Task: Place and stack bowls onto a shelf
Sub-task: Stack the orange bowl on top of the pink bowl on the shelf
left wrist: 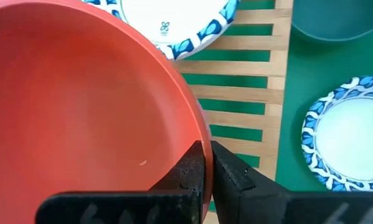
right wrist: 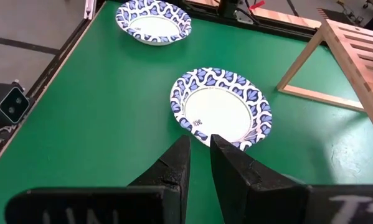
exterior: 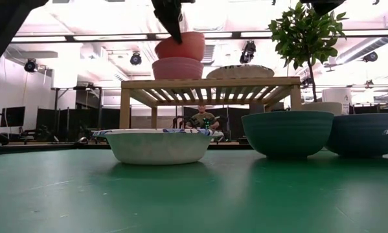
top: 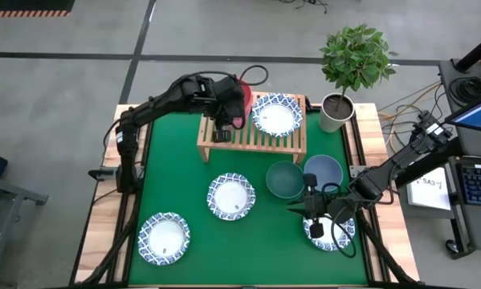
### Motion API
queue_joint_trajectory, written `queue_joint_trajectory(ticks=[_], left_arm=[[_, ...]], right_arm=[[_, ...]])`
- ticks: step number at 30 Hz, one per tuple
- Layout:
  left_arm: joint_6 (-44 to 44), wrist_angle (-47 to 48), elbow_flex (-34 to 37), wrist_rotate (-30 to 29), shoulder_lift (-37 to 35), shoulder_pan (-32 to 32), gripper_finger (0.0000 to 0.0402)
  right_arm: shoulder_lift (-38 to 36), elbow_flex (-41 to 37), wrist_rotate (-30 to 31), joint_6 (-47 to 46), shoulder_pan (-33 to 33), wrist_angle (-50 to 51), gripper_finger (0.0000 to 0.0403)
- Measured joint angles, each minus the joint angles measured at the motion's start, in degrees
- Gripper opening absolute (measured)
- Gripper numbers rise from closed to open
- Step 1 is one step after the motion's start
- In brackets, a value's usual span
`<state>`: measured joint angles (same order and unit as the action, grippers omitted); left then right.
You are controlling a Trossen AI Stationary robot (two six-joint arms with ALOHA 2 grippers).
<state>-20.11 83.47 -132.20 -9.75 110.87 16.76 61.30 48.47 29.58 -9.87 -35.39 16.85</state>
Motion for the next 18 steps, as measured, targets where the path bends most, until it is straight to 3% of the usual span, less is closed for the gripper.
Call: queue_joint_trajectory(ticks=[18], left_arm=[[2.8, -0.3, 0.2, -0.3, 0.0, 0.2, 0.0024]], right_arm=[[0.0, 0.0, 0.0, -0.1, 0.0, -0.7, 0.0052]])
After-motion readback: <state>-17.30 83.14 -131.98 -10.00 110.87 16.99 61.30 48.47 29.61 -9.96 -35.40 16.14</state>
